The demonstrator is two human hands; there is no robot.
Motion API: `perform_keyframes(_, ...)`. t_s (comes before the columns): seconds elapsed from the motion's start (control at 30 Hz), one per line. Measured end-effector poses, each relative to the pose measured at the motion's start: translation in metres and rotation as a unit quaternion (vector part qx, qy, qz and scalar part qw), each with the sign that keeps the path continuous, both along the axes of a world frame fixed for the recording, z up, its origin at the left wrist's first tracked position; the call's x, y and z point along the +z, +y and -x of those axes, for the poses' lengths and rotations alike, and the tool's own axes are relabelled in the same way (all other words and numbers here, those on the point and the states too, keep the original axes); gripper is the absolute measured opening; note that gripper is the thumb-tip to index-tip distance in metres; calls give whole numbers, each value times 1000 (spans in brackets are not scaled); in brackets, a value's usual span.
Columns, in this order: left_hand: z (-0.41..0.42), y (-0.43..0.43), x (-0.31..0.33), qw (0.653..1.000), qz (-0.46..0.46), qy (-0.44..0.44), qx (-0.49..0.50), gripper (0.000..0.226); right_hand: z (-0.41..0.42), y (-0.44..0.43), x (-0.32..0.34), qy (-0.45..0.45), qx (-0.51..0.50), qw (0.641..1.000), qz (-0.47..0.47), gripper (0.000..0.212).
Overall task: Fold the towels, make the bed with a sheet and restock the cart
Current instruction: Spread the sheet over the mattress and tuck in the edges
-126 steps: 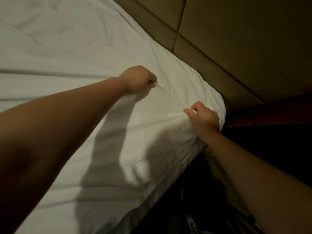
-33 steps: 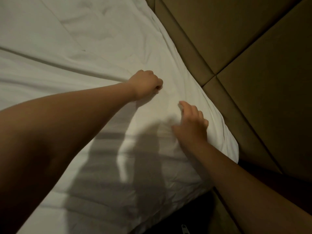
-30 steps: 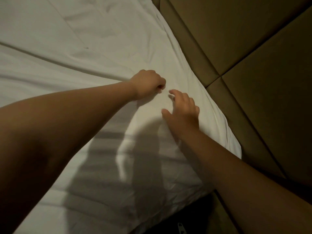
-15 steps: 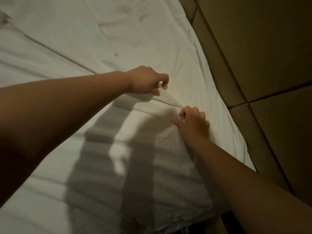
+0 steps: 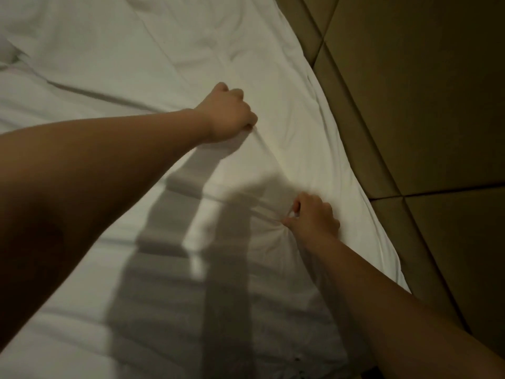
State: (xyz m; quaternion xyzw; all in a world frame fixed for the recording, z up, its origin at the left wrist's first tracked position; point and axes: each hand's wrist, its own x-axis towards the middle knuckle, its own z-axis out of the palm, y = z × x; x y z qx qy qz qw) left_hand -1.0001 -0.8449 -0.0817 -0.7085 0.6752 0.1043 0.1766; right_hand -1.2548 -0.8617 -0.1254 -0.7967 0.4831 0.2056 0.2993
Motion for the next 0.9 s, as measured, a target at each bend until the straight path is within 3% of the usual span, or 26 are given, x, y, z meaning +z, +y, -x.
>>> perform_keyframes(0.17, 1, -20, -30, 996, 18, 40, 75, 32, -2, -4, -6, -1, 0, 1000, -8, 26)
perform_keyframes(0.33, -6, -21, -46, 989, 54, 103, 90, 35, -2, -3, -5, -9, 5, 1000, -2, 25)
perform_keyframes(0.47, -10, -23, -46, 982, 69, 132, 115, 34, -15, -14, 11, 55, 50, 996, -41, 22)
perform_keyframes(0.57, -8, -26, -48, 981, 57, 137, 127, 33, -53, -22, 25, -23, 95, 993, 71, 13)
perform_keyframes(0.63, -7, -30, -48, 981, 40, 136, 130, 31, -97, -25, 23, -96, 95, 985, 109, 19)
perform_keyframes(0.77, -22, -40, -43, 984, -11, 144, 105, 27, -151, -27, -16, -38, 85, 996, 8, 36)
perform_keyframes(0.9, -52, -40, -35, 972, -30, 187, 140, 32, -151, -24, -26, -54, 19, 998, 21, 51)
